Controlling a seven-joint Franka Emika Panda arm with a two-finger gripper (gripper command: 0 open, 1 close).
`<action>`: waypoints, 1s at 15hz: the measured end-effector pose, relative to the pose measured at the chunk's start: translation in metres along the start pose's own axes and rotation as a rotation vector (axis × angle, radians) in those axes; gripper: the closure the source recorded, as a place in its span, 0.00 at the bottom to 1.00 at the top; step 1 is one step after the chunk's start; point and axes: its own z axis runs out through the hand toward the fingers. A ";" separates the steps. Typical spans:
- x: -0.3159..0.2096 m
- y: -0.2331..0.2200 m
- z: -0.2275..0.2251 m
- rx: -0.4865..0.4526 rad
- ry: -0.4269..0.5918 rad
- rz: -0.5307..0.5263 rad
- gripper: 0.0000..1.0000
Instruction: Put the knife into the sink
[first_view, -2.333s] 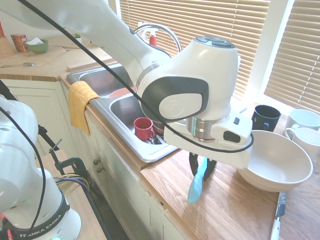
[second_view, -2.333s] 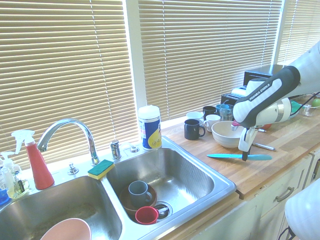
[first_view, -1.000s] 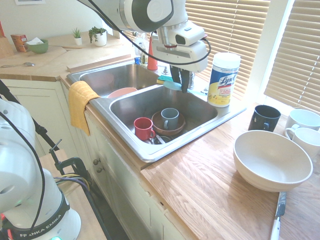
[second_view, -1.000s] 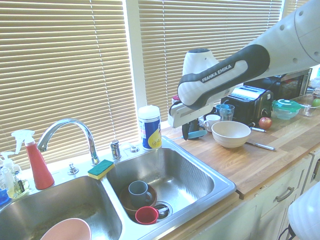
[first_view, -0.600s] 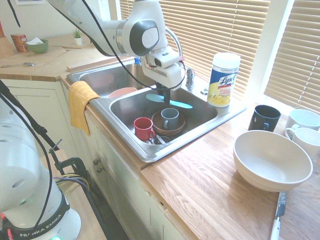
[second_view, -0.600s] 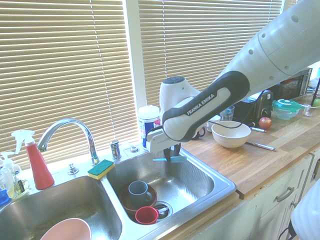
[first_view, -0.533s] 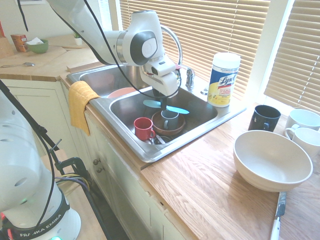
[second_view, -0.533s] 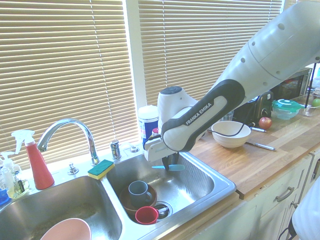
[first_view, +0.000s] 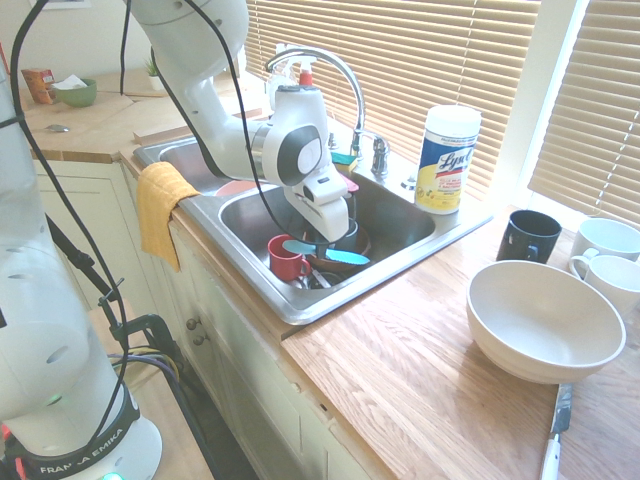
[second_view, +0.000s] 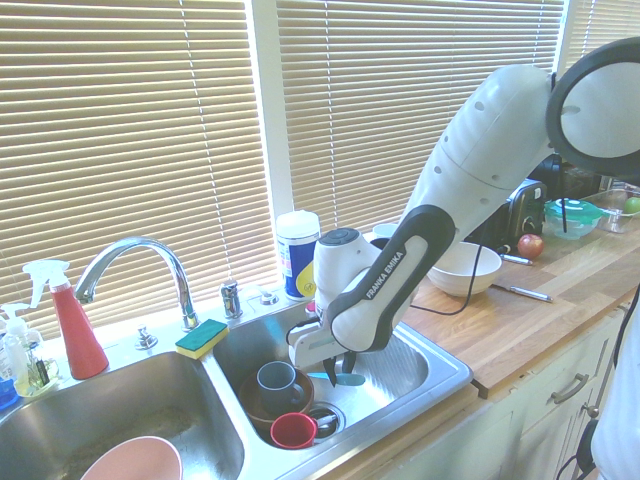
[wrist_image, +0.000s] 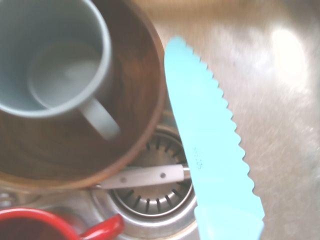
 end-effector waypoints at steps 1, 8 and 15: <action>0.000 0.001 0.009 -0.002 -0.006 -0.001 1.00; -0.020 0.014 0.076 -0.052 -0.063 -0.036 0.00; -0.022 0.016 0.085 -0.052 -0.078 -0.048 0.00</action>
